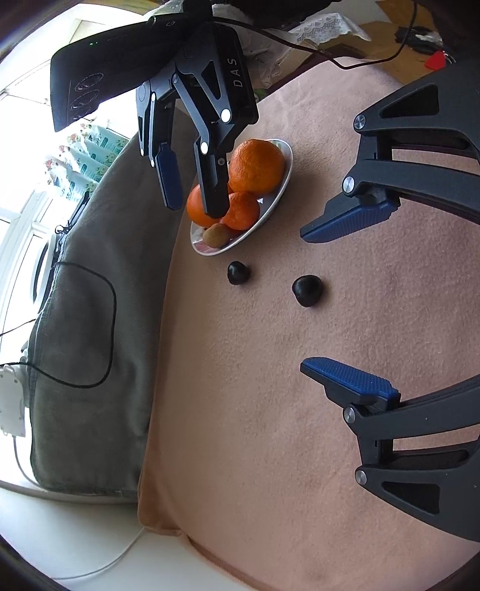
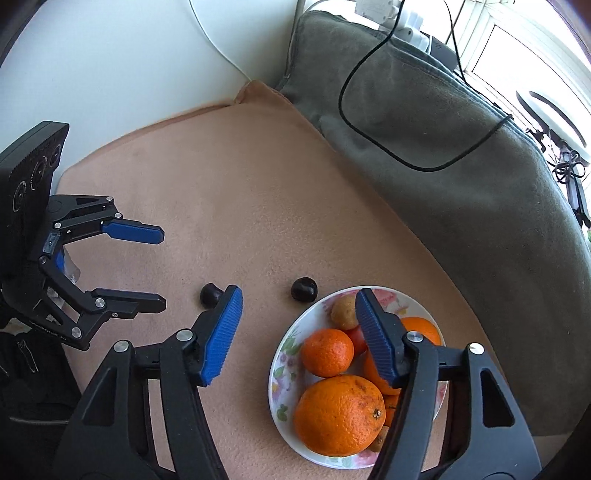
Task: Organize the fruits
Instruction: 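Close the right tool on the dark plum and lift it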
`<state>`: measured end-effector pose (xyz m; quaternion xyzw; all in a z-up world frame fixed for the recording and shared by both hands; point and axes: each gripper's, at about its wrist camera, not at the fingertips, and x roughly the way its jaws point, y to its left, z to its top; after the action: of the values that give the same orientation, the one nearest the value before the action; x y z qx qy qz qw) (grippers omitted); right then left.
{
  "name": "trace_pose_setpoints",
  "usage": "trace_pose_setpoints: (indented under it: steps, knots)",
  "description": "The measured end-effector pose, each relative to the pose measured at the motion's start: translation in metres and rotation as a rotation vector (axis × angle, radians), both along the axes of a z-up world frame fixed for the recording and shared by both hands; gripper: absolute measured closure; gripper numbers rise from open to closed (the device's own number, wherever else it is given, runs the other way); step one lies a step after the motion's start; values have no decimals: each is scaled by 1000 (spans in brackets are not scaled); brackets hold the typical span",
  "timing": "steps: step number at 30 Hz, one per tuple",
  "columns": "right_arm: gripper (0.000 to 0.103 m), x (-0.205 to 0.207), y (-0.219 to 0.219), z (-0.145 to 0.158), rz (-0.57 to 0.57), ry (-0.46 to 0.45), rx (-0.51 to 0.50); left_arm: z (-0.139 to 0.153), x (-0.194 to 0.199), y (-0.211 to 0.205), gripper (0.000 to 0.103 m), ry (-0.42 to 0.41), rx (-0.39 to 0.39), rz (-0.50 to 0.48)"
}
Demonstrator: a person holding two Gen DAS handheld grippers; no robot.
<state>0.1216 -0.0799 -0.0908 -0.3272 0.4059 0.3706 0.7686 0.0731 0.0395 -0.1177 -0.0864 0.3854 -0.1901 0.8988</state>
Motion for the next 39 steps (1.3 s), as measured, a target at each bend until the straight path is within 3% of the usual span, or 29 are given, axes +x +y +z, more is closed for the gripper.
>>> trace_pose_setpoints:
  steps: [4, 11, 27, 39]
  knots:
    - [55, 12, 12, -16, 32, 41, -60, -5, 5, -5, 44, 20, -16, -19]
    - [60, 27, 25, -39, 61, 105, -114, -11, 12, -12, 49, 48, -15, -39]
    - [60, 55, 54, -72, 120, 149, -277, -21, 26, -25, 57, 87, -1, -59]
    - [61, 68, 65, -86, 129, 193, -344, -26, 29, -32, 63, 105, 21, -61]
